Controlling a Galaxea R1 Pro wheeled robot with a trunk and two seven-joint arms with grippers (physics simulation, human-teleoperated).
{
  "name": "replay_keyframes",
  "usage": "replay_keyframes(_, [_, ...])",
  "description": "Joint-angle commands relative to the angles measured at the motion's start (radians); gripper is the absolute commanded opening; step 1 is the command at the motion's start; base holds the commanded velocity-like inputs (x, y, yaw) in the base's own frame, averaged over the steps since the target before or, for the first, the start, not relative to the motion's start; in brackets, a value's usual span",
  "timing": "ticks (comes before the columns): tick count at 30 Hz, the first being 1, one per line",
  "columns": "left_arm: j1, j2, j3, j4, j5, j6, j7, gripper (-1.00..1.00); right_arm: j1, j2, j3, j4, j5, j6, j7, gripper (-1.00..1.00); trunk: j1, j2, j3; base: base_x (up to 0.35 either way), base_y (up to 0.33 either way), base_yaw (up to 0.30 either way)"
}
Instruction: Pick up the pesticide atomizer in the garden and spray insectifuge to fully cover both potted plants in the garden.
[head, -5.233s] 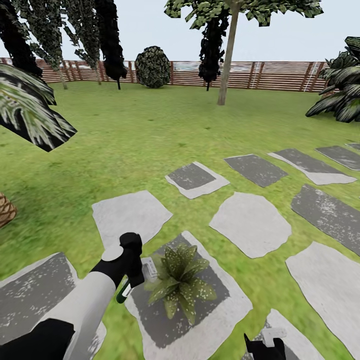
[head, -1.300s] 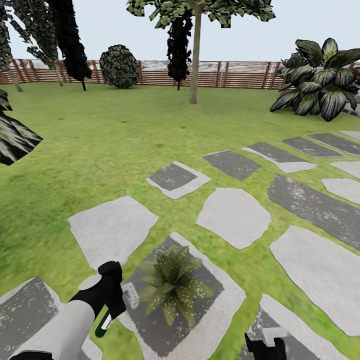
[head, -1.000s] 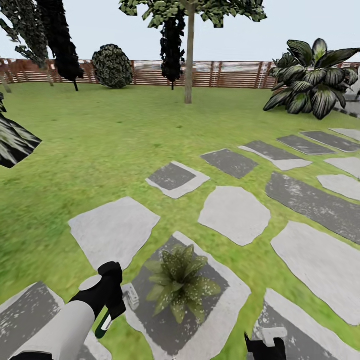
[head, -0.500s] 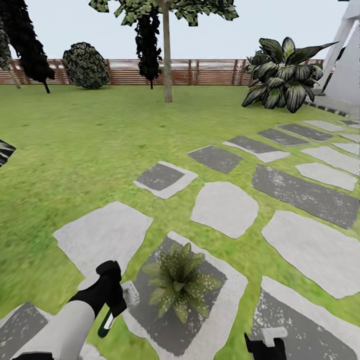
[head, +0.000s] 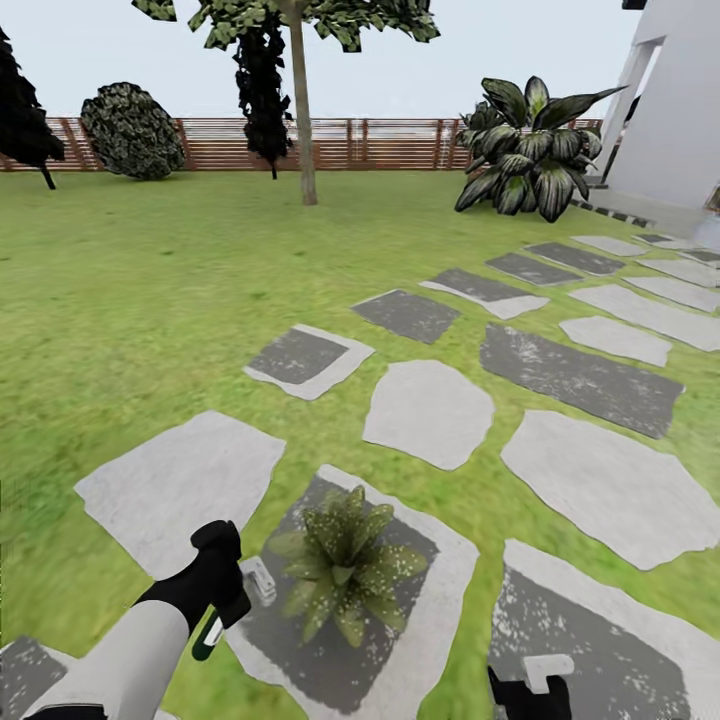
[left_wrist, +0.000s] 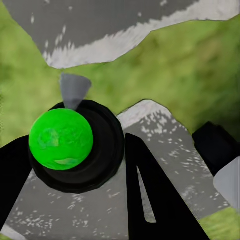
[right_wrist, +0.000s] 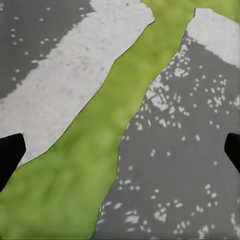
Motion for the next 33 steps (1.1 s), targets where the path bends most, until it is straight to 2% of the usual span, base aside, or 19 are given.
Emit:
replay_keyframes(1, [0.000, -0.002, 0.002, -0.001, -0.005, 0.007, -0.006, -1.00, 0.000, 0.000, -0.008, 0.000, 0.002, -0.004, 0.007, 1.00, 0.000, 0.000, -0.001, 0.000, 0.294, -0.006])
replay_keyframes(6, [0.000, -0.004, 0.002, 0.000, -0.003, 0.007, -0.008, -1.00, -0.001, -0.001, -0.009, 0.000, 0.002, -0.004, 0.006, 1.00, 0.000, 0.000, -0.001, 0.060, 0.301, -0.010])
replay_keyframes(10, [0.000, -0.005, 0.001, 0.001, -0.003, 0.007, -0.008, -1.00, -0.001, -0.001, -0.009, 0.000, 0.002, -0.004, 0.006, 1.00, 0.000, 0.000, 0.001, 0.097, 0.171, -0.215])
replay_keyframes(13, [0.000, -0.008, -0.001, 0.002, 0.016, 0.007, -0.012, -1.00, 0.000, -0.001, -0.009, 0.000, 0.002, -0.004, 0.006, 1.00, 0.000, 0.000, 0.003, 0.011, 0.016, -0.279])
replay_keyframes(16, [-0.011, -0.014, -0.010, -0.001, 0.029, 0.008, -0.050, -1.00, 0.000, -0.001, -0.009, 0.000, 0.002, -0.004, 0.006, 1.00, 0.000, 0.000, 0.004, 0.002, 0.002, -0.253])
replay_keyframes(20, [-0.028, -0.020, -0.016, -0.004, 0.021, 0.008, -0.105, -1.00, -0.001, -0.002, -0.009, -0.001, 0.003, -0.004, 0.006, 1.00, 0.000, 0.000, 0.004, 0.000, 0.000, -0.056])
replay_keyframes(22, [-0.054, -0.020, -0.033, -0.003, 0.007, 0.008, -0.109, -1.00, -0.001, -0.002, -0.009, -0.001, 0.004, -0.004, 0.007, 1.00, 0.000, 0.000, 0.004, 0.000, 0.000, -0.001])
replay_keyframes(29, [-0.086, -0.029, -0.038, -0.002, 0.004, 0.008, -0.123, -1.00, 0.000, -0.002, -0.009, -0.001, 0.004, -0.002, 0.007, 1.00, 0.000, 0.000, 0.004, 0.000, 0.000, 0.000])
replay_keyframes(33, [-0.073, -0.018, -0.075, 0.009, 0.005, 0.007, -0.136, -1.00, -0.001, -0.002, -0.009, -0.001, 0.004, -0.002, 0.007, 1.00, 0.000, 0.000, 0.004, 0.000, 0.000, 0.000])
